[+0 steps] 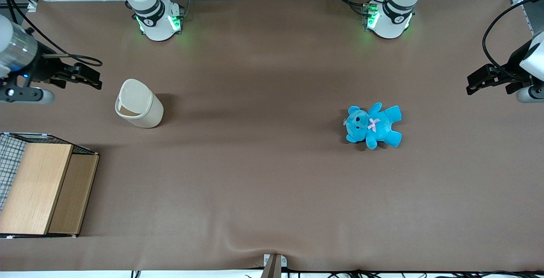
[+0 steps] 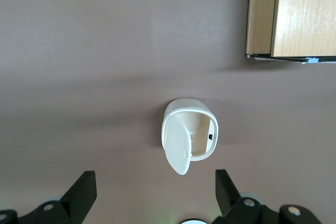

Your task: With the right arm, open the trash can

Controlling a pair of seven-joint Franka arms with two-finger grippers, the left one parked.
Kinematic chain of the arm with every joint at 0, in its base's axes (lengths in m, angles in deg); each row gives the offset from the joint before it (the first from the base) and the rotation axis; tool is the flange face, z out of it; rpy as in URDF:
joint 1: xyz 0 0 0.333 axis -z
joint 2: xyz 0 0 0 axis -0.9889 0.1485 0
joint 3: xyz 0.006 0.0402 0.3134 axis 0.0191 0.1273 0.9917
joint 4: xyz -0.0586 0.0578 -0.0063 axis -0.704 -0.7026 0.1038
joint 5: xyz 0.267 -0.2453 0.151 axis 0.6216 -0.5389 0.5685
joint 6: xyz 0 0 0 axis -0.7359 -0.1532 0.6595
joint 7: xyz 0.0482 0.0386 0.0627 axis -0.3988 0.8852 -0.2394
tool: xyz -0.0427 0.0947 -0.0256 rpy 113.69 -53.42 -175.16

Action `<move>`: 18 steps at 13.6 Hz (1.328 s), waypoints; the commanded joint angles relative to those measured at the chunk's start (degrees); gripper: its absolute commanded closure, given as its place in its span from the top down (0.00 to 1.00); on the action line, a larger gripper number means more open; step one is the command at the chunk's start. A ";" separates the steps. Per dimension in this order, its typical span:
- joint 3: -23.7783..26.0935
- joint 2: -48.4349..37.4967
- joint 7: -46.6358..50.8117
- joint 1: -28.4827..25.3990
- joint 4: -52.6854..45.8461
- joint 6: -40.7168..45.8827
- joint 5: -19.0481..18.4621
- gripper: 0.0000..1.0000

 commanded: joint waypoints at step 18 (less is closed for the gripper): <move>-7.17 -4.77 -11.85 1.39 -0.53 -1.71 0.98 1.00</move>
